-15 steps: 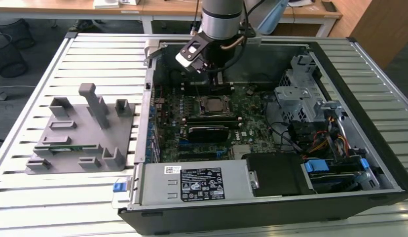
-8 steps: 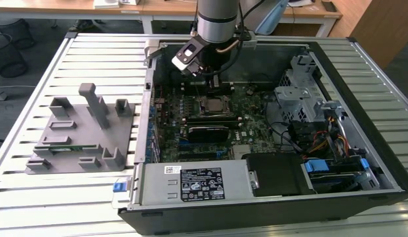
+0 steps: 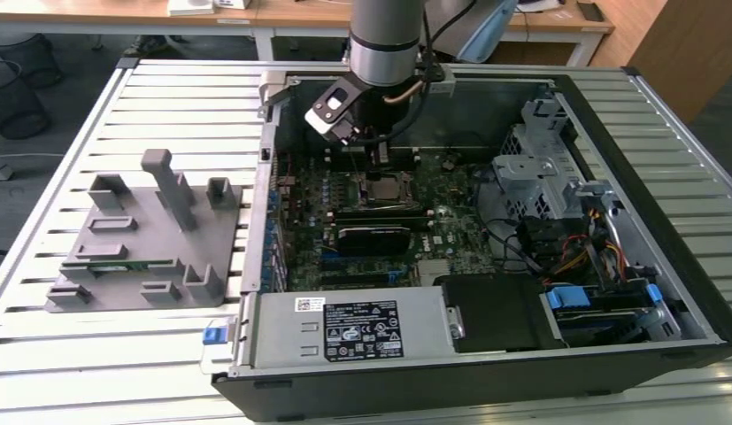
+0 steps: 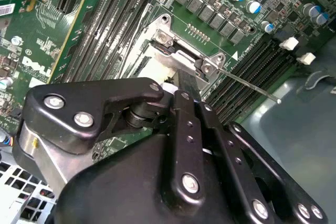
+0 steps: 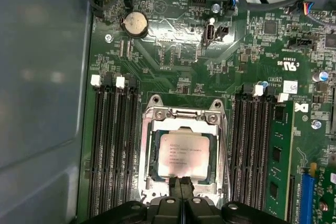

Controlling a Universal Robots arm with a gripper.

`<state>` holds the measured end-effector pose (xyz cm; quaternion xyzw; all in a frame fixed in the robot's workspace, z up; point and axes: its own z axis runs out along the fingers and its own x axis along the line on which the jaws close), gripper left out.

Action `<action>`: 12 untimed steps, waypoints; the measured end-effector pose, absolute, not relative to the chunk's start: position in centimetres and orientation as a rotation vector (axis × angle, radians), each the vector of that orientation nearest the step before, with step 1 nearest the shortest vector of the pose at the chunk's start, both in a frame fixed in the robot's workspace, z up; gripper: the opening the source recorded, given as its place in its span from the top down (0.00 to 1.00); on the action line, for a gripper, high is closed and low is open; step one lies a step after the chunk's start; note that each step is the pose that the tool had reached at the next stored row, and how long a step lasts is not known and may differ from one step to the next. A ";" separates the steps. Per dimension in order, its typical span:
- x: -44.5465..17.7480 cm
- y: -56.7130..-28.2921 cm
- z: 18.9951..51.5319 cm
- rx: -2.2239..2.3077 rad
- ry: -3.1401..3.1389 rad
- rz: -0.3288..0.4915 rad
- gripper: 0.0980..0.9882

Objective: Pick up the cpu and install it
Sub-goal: 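Close the cpu cover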

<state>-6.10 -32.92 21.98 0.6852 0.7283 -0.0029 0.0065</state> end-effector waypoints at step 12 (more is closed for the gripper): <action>-6.2 -32.9 20.7 2.146 2.280 -0.014 0.99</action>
